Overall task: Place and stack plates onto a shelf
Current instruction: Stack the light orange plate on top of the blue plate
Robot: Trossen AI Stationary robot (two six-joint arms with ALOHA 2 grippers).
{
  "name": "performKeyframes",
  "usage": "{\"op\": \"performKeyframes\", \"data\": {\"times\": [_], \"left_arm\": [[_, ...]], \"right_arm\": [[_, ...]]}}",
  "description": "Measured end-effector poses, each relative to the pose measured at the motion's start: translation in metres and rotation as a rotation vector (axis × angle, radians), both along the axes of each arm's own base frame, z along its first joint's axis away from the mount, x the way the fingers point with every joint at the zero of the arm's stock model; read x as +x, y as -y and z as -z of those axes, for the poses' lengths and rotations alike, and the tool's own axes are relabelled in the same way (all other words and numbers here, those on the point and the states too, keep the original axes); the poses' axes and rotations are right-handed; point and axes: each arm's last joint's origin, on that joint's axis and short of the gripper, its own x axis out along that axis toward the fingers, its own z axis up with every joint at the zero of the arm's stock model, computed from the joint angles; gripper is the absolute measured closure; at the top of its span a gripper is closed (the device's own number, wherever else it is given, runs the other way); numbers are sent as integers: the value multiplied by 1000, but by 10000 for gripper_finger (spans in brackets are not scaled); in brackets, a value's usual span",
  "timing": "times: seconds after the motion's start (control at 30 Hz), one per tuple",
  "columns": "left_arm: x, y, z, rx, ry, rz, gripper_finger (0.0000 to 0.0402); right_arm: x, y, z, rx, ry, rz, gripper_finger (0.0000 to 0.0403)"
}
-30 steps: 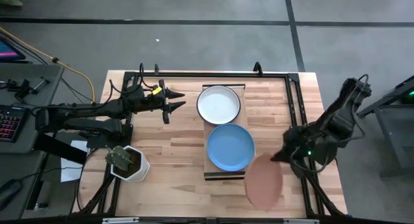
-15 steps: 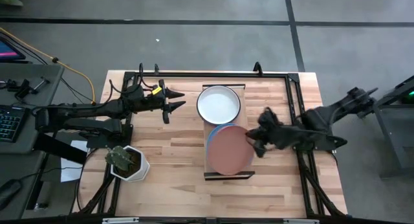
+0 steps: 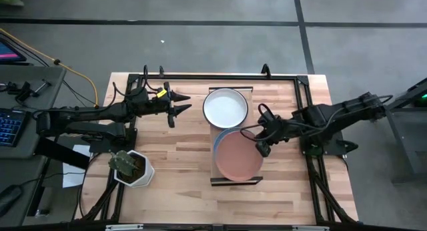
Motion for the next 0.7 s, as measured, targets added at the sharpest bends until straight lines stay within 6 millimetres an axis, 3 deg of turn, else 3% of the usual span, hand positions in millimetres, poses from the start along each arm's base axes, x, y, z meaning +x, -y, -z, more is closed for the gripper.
{"op": "performKeyframes", "data": {"times": [0.5, 0.7], "left_arm": [[0, 0, 0, 0, 0, 0, 259], [0, 0, 0, 0, 1, 0, 259]], "right_arm": [[3, 9, 2, 13, -18, 22, 401], [3, 10, 1, 7, -16, 27, 353]]}}
